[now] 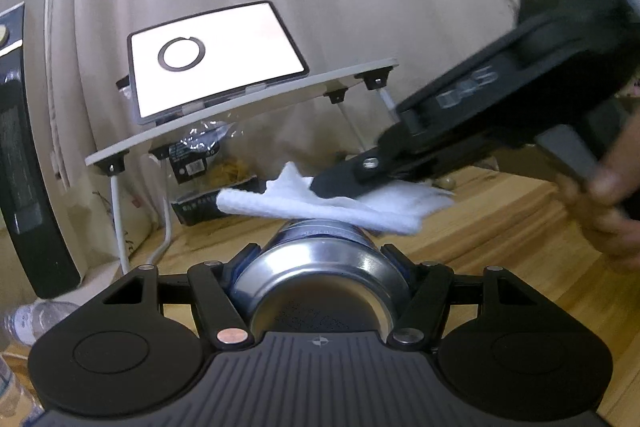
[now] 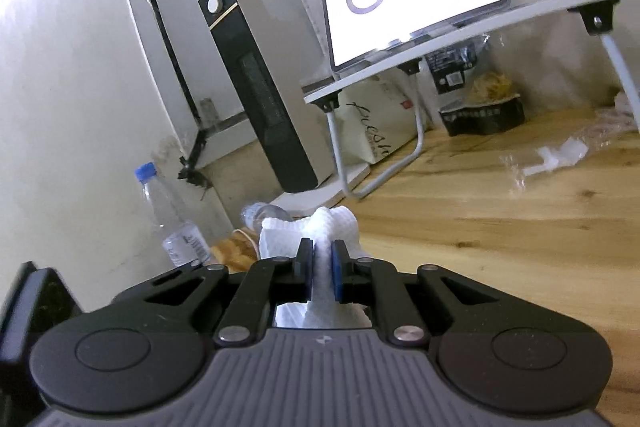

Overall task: Clean container
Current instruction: 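Wipe the can's bottom with the towel in the right gripper while the left gripper holds the can, then open the right gripper and drop the towel onto the table, then grasp the Pepsi can's top with the right gripper, then turn the can upright with the right gripper while the left gripper holds it, then release the can and grasp the towel from the table with the right gripper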

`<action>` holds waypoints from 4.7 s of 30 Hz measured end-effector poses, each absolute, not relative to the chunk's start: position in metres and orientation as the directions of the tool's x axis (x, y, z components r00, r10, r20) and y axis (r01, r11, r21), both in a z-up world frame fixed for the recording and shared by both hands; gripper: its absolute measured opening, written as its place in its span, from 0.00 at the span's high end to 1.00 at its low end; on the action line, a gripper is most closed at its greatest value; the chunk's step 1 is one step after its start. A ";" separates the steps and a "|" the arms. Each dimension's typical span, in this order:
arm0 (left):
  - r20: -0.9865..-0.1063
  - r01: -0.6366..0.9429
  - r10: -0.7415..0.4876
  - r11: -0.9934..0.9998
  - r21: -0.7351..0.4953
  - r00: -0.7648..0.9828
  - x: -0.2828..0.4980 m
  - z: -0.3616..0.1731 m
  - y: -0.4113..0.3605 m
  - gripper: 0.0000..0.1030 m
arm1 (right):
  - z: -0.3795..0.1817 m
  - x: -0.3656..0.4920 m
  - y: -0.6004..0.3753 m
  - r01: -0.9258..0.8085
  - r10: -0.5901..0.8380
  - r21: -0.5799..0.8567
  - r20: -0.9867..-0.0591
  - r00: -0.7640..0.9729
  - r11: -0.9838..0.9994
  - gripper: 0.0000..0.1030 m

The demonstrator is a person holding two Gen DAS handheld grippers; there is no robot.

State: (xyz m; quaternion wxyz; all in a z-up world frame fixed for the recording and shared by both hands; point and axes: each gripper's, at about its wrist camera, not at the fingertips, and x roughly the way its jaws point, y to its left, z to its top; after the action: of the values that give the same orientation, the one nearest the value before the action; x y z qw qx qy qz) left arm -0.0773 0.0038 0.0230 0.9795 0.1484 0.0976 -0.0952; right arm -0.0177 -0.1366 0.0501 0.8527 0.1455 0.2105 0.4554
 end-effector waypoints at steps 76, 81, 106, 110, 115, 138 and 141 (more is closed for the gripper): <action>-0.144 0.264 -0.240 0.947 0.181 0.960 -0.086 0.028 0.020 0.35 | -0.017 0.040 -0.164 -0.344 0.927 0.904 -0.125 0.355 0.254 0.19; -0.156 0.267 -0.238 0.942 0.202 0.959 -0.084 0.027 0.016 0.35 | -0.022 0.041 -0.157 -0.324 0.942 0.924 -0.094 0.322 0.203 0.17; -0.214 0.177 -0.130 0.960 0.216 0.968 -0.072 0.026 0.013 0.19 | 0.062 -0.062 -0.080 -0.742 0.702 -0.084 -0.269 0.659 0.665 0.30; -0.202 0.182 -0.139 0.960 0.213 0.969 -0.074 0.027 0.014 0.31 | 0.056 -0.064 -0.074 -0.748 0.702 -0.090 -0.287 0.652 0.657 0.30; -0.206 0.189 -0.145 0.959 0.213 0.968 -0.072 0.027 0.013 0.32 | 0.059 -0.058 -0.085 -0.744 0.718 0.026 -0.287 0.634 0.667 0.30; -0.263 0.172 -0.124 0.971 0.168 0.957 -0.061 0.027 0.020 0.35 | 0.068 -0.017 -0.166 -0.605 0.653 0.270 -0.145 0.743 0.749 0.17; -0.268 0.180 -0.122 0.962 0.206 0.956 -0.061 0.025 0.013 0.35 | 0.046 0.028 -0.162 -0.419 0.410 0.071 -0.399 0.820 0.905 0.34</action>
State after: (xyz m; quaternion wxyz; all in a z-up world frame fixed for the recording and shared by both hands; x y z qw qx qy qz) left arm -0.0615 0.0133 0.0254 0.9821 0.1149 0.1277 -0.0769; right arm 0.0280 -0.1622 0.0462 0.9539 -0.0098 0.2070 0.2173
